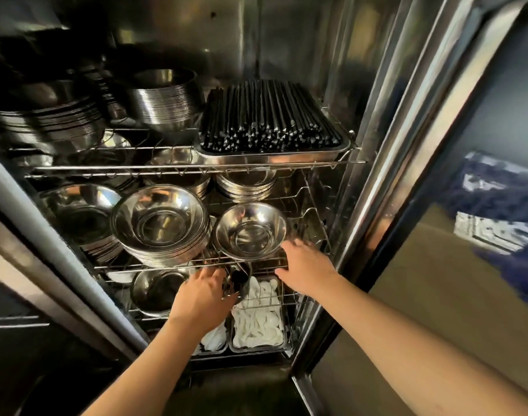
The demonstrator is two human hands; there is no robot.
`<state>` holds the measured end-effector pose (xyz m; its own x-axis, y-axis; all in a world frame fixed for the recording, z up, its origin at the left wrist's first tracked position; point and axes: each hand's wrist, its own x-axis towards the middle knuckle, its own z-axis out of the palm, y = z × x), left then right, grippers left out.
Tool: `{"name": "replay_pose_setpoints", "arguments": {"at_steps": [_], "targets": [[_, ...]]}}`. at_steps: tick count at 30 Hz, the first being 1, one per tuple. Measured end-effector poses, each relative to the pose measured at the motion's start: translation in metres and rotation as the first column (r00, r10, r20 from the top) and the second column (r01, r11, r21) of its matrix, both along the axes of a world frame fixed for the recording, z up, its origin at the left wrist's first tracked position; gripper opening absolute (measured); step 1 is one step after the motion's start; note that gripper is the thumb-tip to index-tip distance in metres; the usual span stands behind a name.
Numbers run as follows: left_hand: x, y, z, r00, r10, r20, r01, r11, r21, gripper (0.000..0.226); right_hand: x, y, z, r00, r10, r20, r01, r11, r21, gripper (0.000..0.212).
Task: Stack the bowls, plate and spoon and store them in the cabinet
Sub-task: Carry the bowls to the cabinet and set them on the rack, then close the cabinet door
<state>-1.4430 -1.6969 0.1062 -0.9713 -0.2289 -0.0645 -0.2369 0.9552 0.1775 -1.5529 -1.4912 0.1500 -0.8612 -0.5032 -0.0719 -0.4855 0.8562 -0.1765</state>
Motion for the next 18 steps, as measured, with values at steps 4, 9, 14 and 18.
{"name": "replay_pose_setpoints", "arguments": {"at_steps": [4, 9, 14, 18], "targets": [[0.030, 0.010, 0.015, 0.987, -0.156, 0.039, 0.156, 0.988, -0.005, 0.051, 0.050, 0.030, 0.015, 0.998, -0.035, -0.043, 0.038, 0.998, 0.059, 0.030], [0.058, 0.047, 0.036, 0.912, -0.409, -0.021, 0.406, 0.911, -0.076, 0.055, 0.130, 0.092, 0.022, 0.980, -0.183, -0.084, 0.191, 0.976, 0.105, 0.024], [0.074, 0.127, 0.074, 0.751, -0.641, -0.159, 0.636, 0.767, -0.084, 0.047, 0.219, 0.177, 0.040, 0.898, -0.422, -0.124, 0.433, 0.897, 0.090, 0.024], [0.094, 0.208, 0.109, 0.573, -0.785, -0.237, 0.774, 0.613, -0.157, 0.038, 0.295, 0.251, 0.060, 0.765, -0.602, -0.227, 0.624, 0.781, 0.030, 0.028]]}}
